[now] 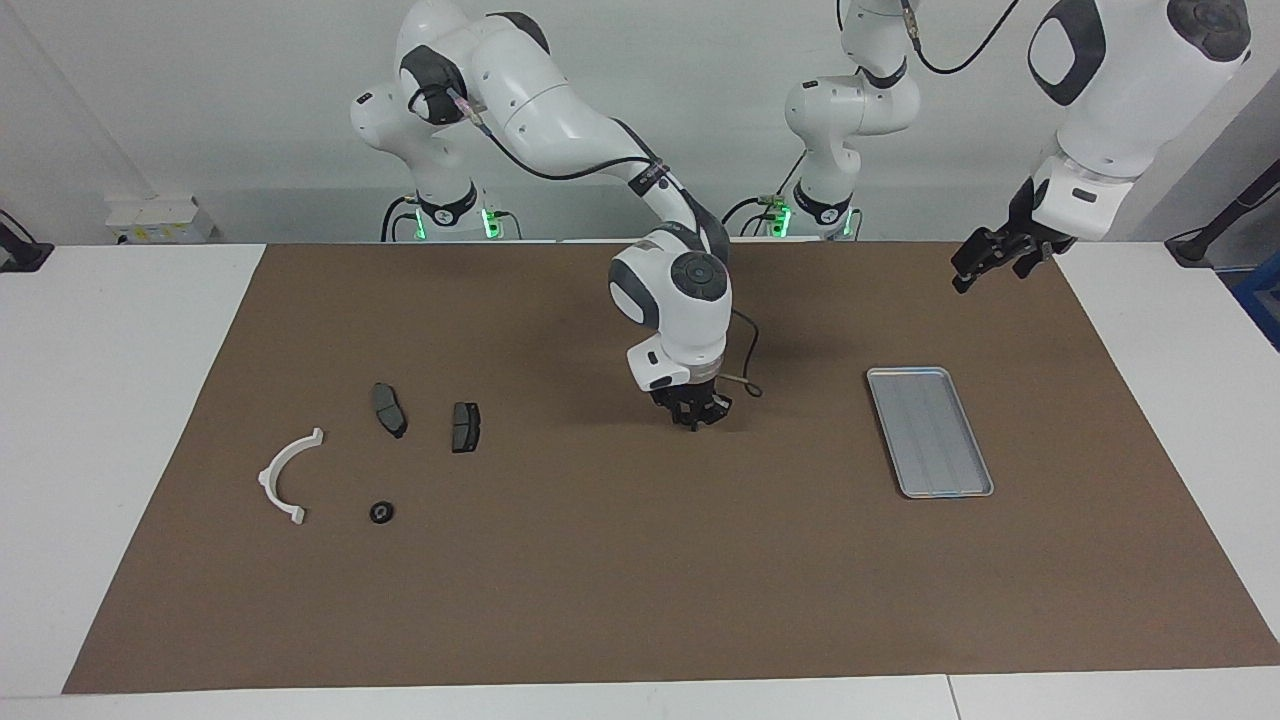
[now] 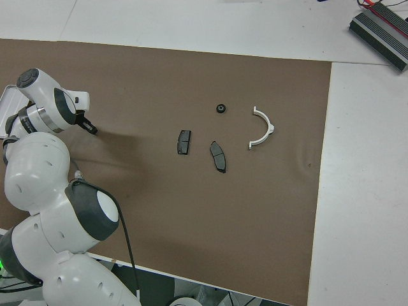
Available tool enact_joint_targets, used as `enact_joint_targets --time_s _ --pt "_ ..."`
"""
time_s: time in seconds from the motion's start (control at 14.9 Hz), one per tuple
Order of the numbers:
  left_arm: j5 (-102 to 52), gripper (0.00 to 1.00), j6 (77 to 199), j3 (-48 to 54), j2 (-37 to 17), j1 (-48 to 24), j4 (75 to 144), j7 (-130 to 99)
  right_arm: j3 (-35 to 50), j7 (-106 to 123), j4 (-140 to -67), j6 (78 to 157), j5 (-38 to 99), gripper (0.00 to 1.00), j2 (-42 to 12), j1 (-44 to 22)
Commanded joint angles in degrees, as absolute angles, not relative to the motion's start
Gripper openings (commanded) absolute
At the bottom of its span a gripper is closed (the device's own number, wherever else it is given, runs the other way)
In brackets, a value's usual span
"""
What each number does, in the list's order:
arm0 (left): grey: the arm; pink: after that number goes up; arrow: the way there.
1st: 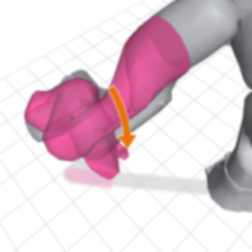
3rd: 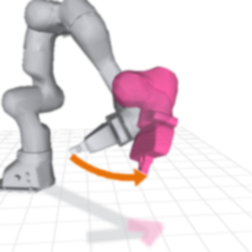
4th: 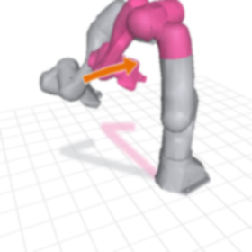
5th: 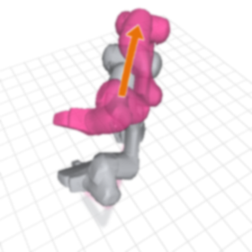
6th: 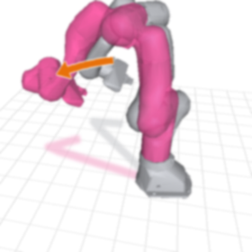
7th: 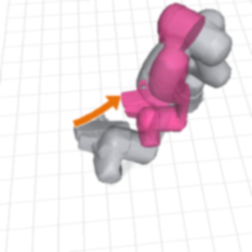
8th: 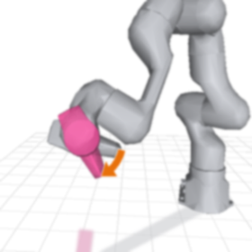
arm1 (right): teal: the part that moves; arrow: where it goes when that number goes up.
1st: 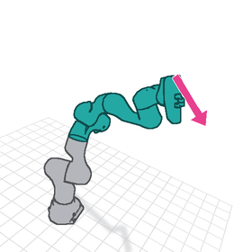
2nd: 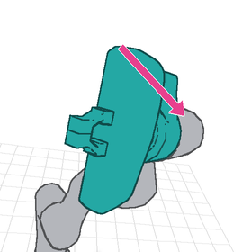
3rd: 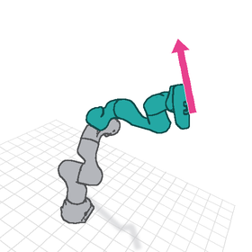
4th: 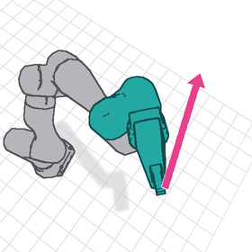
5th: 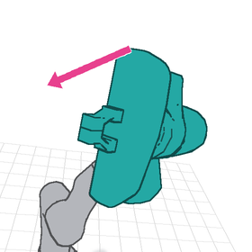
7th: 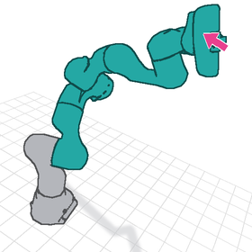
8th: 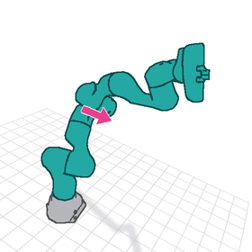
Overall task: Place bearing gear from tray to pile
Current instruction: 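Carry the black part with the right gripper toward the brake pads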
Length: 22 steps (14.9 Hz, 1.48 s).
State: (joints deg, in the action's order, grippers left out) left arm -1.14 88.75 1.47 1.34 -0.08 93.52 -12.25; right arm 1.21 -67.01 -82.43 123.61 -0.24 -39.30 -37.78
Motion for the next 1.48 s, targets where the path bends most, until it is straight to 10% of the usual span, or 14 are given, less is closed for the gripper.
enact_joint_targets --time_s 0.0,0.34,0.6,1.41 --pt "-1.5 1.00 88.1 1.8 0.9 0.4 92.9 -11.7 1.6 -67.3 -82.7 123.2 0.7 0.00 -39.7 -37.2" --pt "-1.5 1.00 87.8 1.8 1.2 0.4 93.2 -11.8 1.6 -47.1 -69.9 102.3 0.5 0.00 -37.9 -28.6" --pt "-1.4 1.00 87.8 1.8 1.6 -0.2 94.1 -11.8 1.2 -22.3 -70.0 99.7 -1.7 0.00 -35.4 -19.7" --pt "-1.5 1.00 87.8 1.8 1.6 -0.2 94.1 -11.8 1.3 4.7 -90.4 125.1 -2.7 0.00 -33.1 -4.8"
